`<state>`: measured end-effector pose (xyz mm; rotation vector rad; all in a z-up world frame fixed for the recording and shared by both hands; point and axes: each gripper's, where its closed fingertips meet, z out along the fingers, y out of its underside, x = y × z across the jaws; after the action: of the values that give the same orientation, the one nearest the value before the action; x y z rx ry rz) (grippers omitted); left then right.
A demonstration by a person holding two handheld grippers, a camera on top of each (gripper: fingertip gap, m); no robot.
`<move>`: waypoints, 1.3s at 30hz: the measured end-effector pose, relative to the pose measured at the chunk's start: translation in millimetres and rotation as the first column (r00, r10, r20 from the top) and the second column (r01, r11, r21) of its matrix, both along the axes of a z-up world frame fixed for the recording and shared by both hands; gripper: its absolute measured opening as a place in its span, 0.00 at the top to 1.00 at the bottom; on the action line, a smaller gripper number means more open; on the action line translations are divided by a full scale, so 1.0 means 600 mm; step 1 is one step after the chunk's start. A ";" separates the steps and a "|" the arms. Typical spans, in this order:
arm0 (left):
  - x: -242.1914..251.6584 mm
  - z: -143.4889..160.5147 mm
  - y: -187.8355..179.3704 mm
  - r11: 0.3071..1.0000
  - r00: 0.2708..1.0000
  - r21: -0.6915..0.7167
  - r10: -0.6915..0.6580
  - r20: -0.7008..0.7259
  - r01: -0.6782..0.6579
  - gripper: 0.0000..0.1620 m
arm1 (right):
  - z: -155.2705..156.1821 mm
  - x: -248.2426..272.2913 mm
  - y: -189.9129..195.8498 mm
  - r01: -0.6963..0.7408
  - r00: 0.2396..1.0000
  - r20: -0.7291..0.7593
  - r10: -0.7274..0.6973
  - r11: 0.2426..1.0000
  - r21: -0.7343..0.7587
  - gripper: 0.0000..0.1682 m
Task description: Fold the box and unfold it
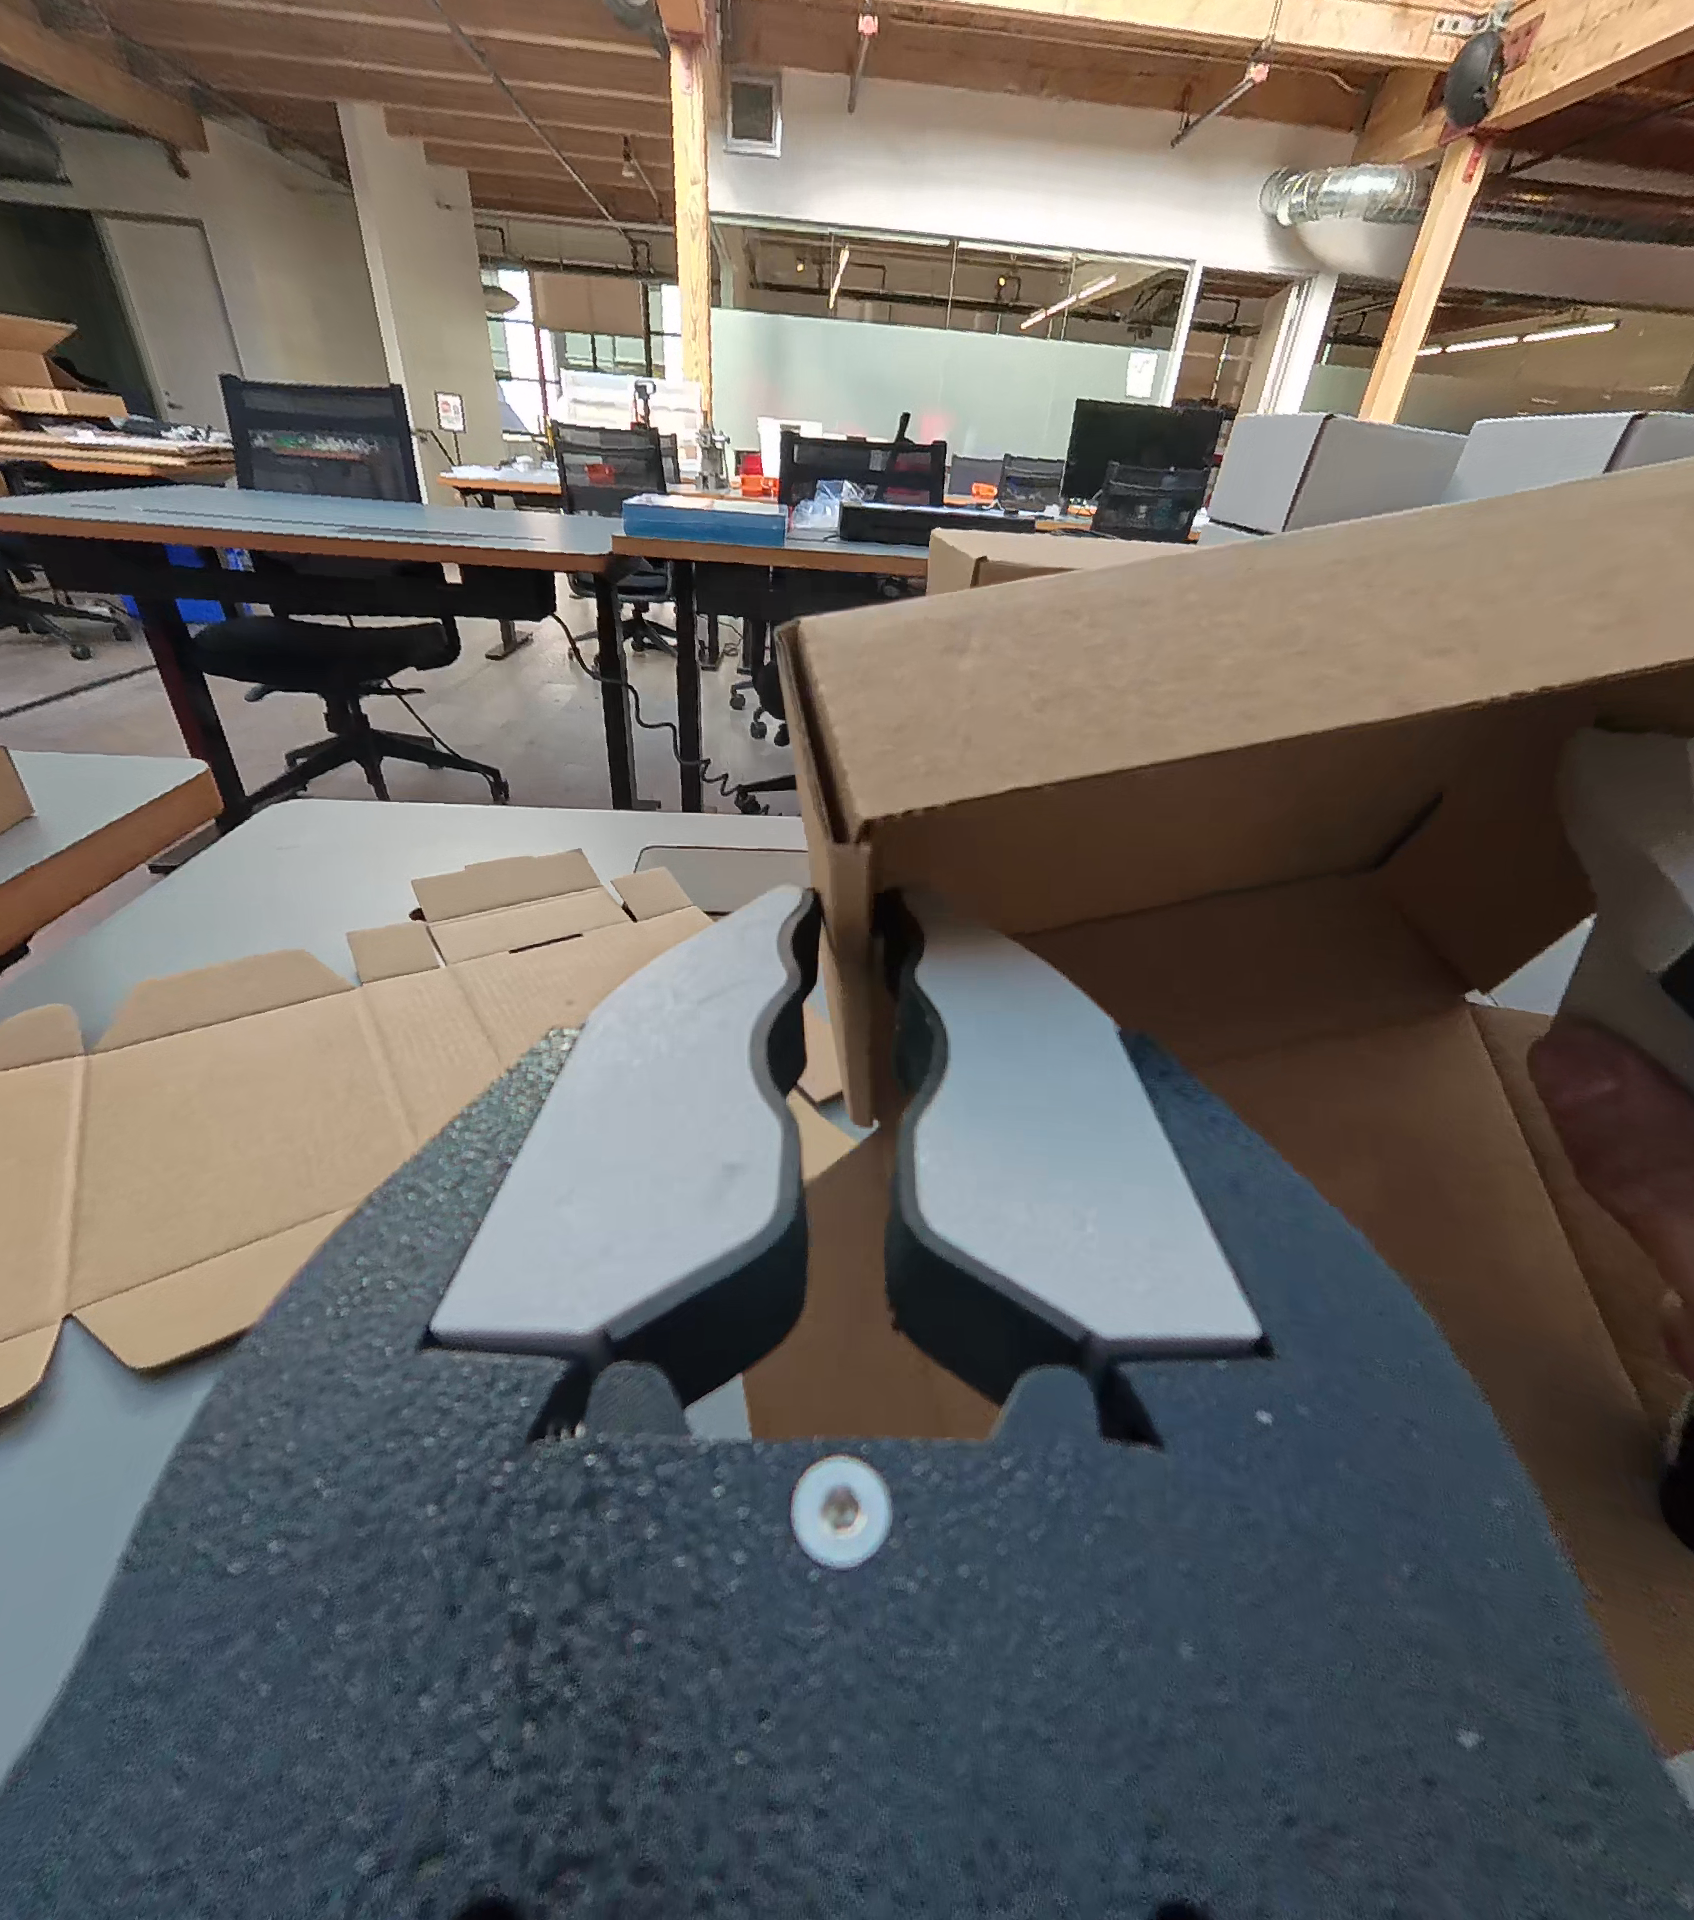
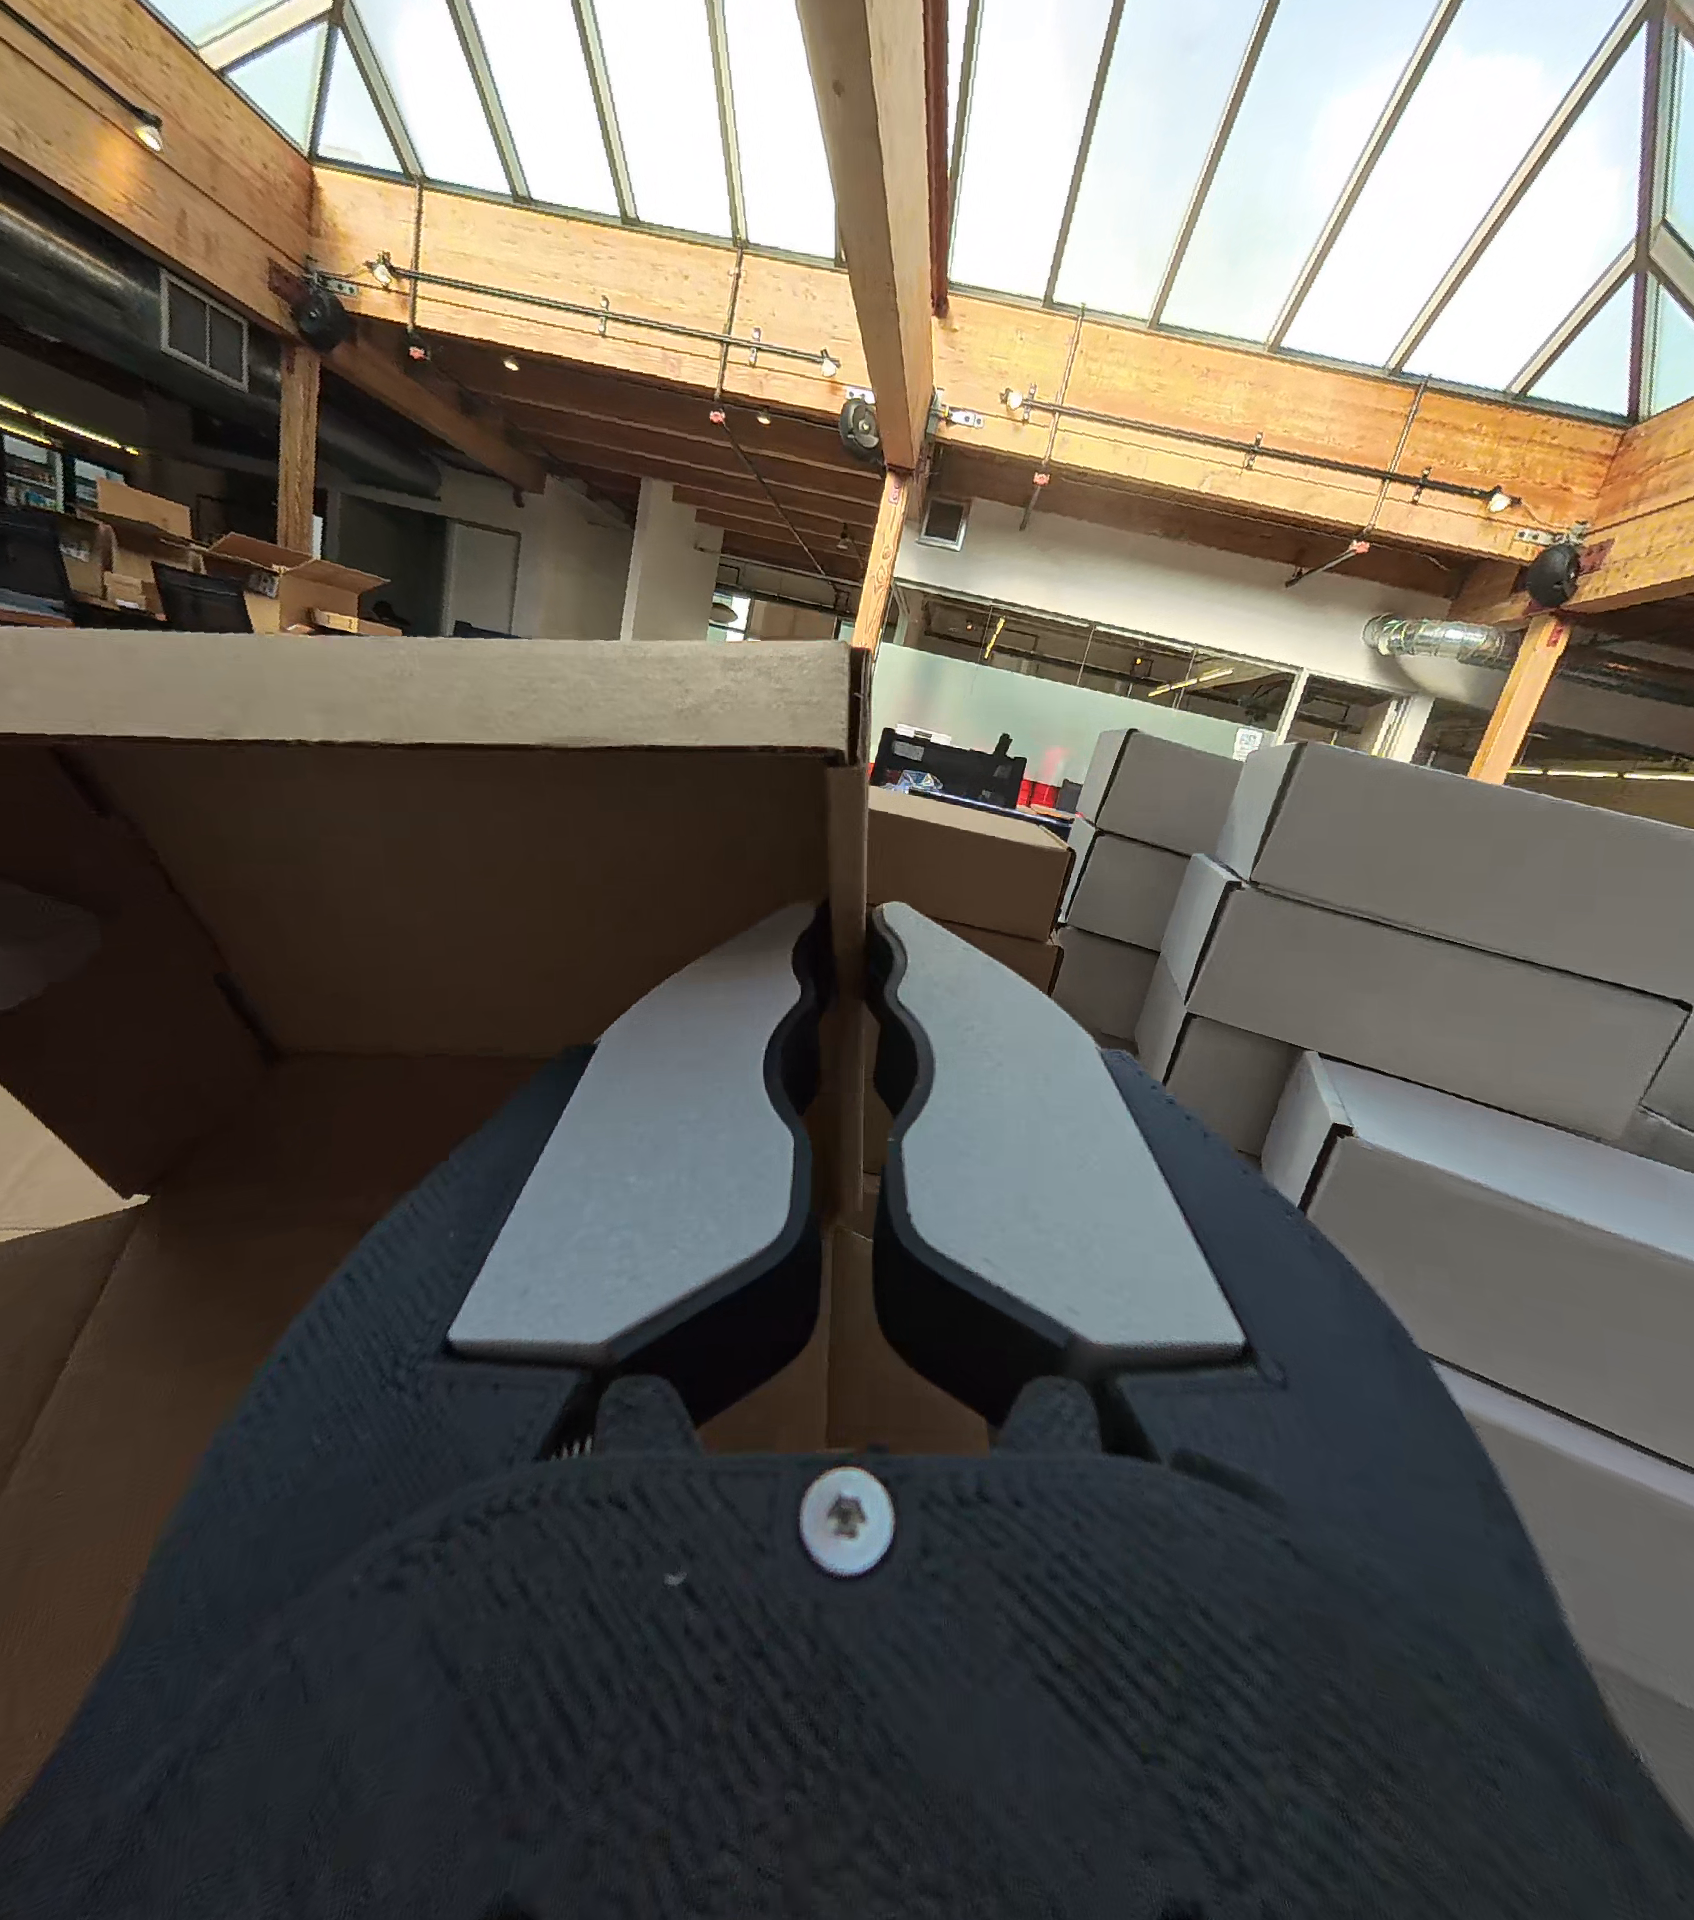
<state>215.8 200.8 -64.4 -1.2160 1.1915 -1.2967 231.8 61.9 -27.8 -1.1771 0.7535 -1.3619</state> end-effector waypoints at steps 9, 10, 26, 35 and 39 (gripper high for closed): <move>0.035 0.010 0.011 0.999 1.000 -0.039 -0.012 0.027 0.013 0.96 | 0.007 0.012 0.003 0.074 0.997 0.007 -0.074 0.997 -0.037 0.97; 0.043 0.008 0.015 1.000 1.000 -0.019 0.011 0.018 -0.010 0.96 | 0.003 0.017 0.005 0.086 0.996 0.000 -0.087 0.995 -0.051 0.97; 0.086 -0.002 0.058 0.956 0.960 0.092 0.279 0.018 -0.279 0.96 | -0.037 0.068 0.037 0.210 0.975 -0.065 -0.211 0.977 -0.029 0.96; 0.088 -0.044 0.060 0.967 0.967 0.072 0.248 -0.053 -0.244 0.96 | -0.077 0.074 0.043 0.192 0.974 -0.117 -0.195 0.981 -0.033 0.96; 0.085 -0.034 0.064 0.977 0.974 0.036 0.210 -0.081 -0.208 0.96 | -0.071 0.071 0.050 0.104 0.988 -0.117 -0.103 0.995 0.002 0.96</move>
<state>266.7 239.3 -84.7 -1.3492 1.1036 -1.0791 274.2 91.9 -70.2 -1.2341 0.9132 -1.3827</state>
